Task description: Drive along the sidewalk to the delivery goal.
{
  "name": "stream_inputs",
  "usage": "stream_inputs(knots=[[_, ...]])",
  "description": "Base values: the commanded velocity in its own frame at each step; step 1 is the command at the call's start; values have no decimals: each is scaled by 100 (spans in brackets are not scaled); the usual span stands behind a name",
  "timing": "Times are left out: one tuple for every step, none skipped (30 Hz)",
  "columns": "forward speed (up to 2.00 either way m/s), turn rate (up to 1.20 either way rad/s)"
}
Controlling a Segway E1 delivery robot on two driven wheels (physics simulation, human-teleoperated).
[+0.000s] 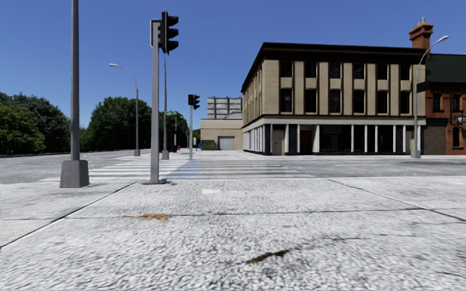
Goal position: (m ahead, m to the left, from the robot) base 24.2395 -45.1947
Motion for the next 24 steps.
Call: stream_inputs(knots=[[200, 0], [200, 0], [200, 0], [200, 0], [200, 0], [200, 0], [200, 0], [200, 0], [200, 0], [200, 0], [200, 0], [200, 0], [200, 0], [200, 0], [200, 0], [200, 0], [200, 0], [200, 0], [200, 0], [200, 0], [200, 0], [200, 0], [200, 0], [200, 0]])
